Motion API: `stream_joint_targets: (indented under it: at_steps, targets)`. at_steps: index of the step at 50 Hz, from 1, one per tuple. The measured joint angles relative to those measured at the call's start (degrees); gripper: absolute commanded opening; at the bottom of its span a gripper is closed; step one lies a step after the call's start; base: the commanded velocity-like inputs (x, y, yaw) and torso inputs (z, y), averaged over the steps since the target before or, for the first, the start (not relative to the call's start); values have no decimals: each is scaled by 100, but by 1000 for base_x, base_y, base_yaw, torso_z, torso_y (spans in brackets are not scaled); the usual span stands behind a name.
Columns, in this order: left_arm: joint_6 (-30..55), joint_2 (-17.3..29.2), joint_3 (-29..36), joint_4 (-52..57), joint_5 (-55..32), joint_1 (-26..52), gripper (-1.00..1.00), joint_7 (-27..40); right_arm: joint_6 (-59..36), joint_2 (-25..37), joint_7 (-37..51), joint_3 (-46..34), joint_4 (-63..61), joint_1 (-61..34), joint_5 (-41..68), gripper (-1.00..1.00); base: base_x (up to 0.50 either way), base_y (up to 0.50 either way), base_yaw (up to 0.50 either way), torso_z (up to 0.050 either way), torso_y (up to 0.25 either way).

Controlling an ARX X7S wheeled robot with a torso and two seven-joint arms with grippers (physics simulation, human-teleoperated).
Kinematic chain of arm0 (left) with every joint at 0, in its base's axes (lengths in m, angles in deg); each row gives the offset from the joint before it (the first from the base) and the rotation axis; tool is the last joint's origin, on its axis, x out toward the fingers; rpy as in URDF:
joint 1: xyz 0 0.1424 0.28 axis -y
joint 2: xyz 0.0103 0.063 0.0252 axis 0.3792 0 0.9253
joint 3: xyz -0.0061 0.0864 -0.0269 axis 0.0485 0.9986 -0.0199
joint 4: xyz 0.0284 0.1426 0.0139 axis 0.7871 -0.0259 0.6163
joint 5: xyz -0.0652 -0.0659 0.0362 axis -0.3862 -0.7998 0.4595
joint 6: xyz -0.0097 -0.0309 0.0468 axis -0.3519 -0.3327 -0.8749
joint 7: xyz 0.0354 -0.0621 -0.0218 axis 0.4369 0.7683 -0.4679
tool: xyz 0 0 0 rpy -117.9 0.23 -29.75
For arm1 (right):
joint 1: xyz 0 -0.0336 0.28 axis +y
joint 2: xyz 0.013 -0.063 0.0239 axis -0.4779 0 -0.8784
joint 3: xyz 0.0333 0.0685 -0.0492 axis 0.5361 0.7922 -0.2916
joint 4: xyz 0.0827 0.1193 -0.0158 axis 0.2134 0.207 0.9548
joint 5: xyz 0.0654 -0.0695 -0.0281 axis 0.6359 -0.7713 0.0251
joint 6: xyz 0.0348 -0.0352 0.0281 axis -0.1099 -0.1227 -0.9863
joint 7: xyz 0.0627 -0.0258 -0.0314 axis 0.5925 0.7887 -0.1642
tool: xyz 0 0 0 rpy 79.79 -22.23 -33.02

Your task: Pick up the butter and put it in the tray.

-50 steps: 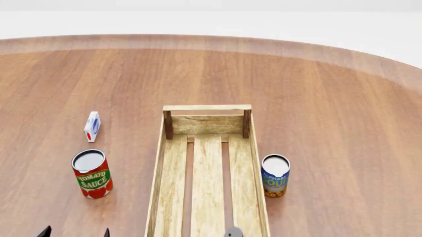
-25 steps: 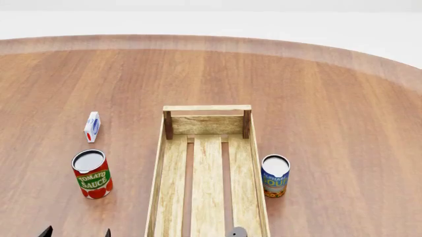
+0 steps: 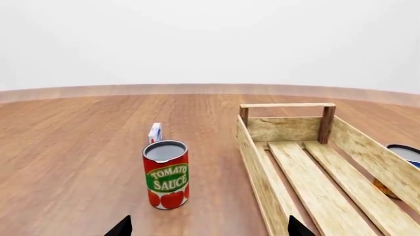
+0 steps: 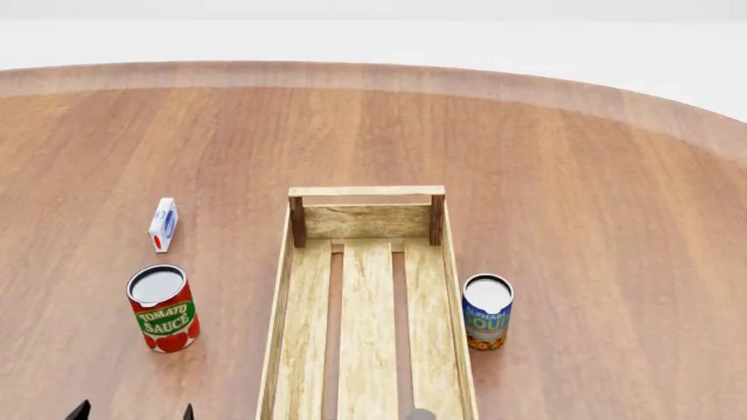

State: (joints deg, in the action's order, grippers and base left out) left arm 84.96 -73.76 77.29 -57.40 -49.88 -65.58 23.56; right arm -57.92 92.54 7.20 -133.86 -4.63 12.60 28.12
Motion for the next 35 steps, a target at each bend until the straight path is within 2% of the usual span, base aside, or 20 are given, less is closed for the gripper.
stream_joint_targets:
  at_steps: [18, 27, 35]
  targets:
    - [-59, 19, 6, -51, -63, 13, 100, 19, -1387, 310, 714, 1715, -1140, -161, 1214, -100, 0, 0, 0, 0, 0]
    - [-73, 26, 21, -85, -78, 32, 100, 32, -1311, 177, 1254, 2743, -814, -61, 1444, -100, 0, 0, 0, 0, 1]
    - [-62, 47, 32, -64, -96, 33, 100, 50, -1080, 0, 1576, 3294, -378, -40, 1436, -100, 0, 0, 0, 0, 0]
